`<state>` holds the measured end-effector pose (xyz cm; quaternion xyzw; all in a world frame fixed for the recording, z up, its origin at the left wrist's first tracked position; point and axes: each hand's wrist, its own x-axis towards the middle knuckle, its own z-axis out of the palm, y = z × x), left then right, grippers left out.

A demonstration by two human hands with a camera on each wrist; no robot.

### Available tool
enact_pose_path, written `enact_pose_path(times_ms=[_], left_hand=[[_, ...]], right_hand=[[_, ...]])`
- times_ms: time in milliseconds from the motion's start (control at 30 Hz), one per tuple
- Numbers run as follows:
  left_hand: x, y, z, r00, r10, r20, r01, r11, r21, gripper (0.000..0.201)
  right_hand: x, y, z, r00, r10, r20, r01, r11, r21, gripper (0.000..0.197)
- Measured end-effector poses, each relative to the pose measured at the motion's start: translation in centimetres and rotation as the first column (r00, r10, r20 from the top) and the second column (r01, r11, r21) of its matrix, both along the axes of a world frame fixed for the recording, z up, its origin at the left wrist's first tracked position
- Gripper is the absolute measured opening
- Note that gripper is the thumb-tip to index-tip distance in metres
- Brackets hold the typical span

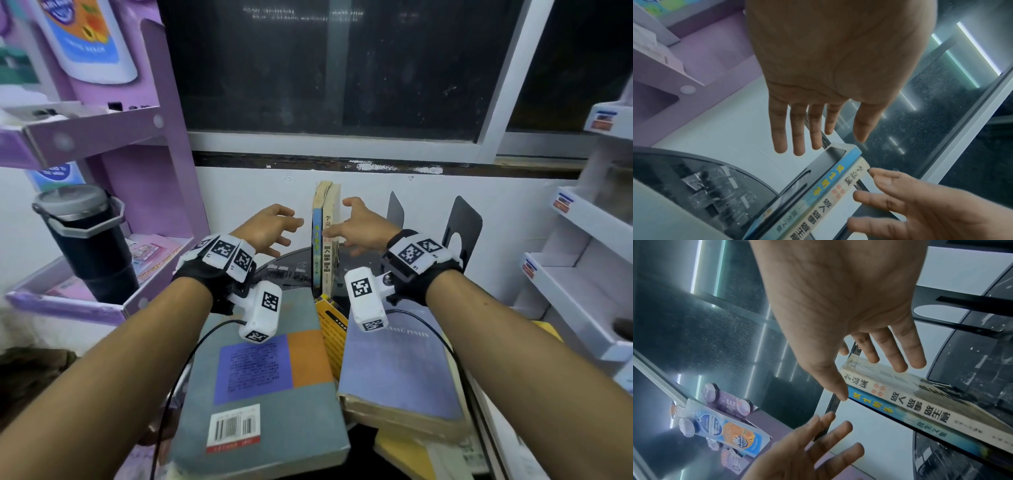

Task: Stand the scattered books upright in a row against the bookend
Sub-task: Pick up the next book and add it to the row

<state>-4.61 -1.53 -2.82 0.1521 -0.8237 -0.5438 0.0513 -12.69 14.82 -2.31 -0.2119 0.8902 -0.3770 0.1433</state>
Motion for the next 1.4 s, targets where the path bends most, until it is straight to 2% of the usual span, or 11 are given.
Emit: enact_pose_path(times_ms=[267, 567, 700, 833, 967, 1033, 1100, 1167, 1233, 1300, 1400], left_hand=[[4.7, -2.1, -1.3, 0.988, 0.048, 0.146, -0.028, 0.991, -0.132, 0.043], [8.5, -3.4, -3.7, 0.950, 0.131, 0.283, -0.053, 0.962, -0.267, 0.053], [9.6, -3.6, -5.1, 0.946, 0.147, 0.288, -0.074, 0.966, -0.249, 0.046], [10.5, -4.0, -6.1, 0.917, 0.129, 0.376, -0.055, 0.978, -0.201, 0.035], [10.7, -5.2, -7.1, 0.864, 0.142, 0.484, -0.086, 0.987, -0.136, 0.056], [10.4, -5.6, -7.6, 0.846, 0.094, 0.524, -0.057, 0.995, -0.087, 0.056], [10.4, -5.5, -7.6, 0.841, 0.062, 0.537, -0.043, 0.998, -0.047, 0.049], [10.6, -5.1, -7.3, 0.850, 0.063, 0.523, -0.039, 0.998, -0.058, 0.031], [10.7, -5.0, -7.2, 0.860, 0.079, 0.504, -0.053, 0.996, -0.065, 0.022], [10.7, -5.2, -7.3, 0.864, 0.070, 0.499, -0.058, 0.998, -0.040, 0.032], [10.3, -6.3, -8.2, 0.865, 0.070, 0.497, -0.071, 0.997, -0.017, 0.065]], right_hand=[[4.7, -0.2, 0.0, 0.989, 0.109, 0.099, -0.123, 0.982, 0.146, 0.083], [7.9, -2.0, -2.6, 0.980, 0.177, 0.093, -0.197, 0.933, 0.301, 0.073], [8.5, -2.7, -3.5, 0.981, 0.174, 0.091, -0.195, 0.920, 0.339, 0.067], [9.0, -3.1, -4.2, 0.987, 0.152, 0.058, -0.163, 0.920, 0.355, 0.038], [9.1, -3.1, -4.4, 0.988, 0.150, 0.044, -0.156, 0.923, 0.350, 0.044], [9.0, -3.1, -4.5, 0.987, 0.151, 0.057, -0.161, 0.923, 0.351, 0.041], [9.0, -3.1, -4.6, 0.988, 0.144, 0.050, -0.153, 0.918, 0.366, 0.033], [9.2, -3.0, -4.6, 0.990, 0.136, 0.024, -0.135, 0.912, 0.387, 0.034], [9.4, -2.9, -4.5, 0.988, 0.150, 0.021, -0.146, 0.903, 0.405, 0.033], [9.6, -2.8, -4.4, 0.984, 0.176, 0.022, -0.169, 0.892, 0.419, 0.048], [10.0, -2.7, -4.5, 0.987, 0.163, -0.007, -0.146, 0.900, 0.410, 0.062]])
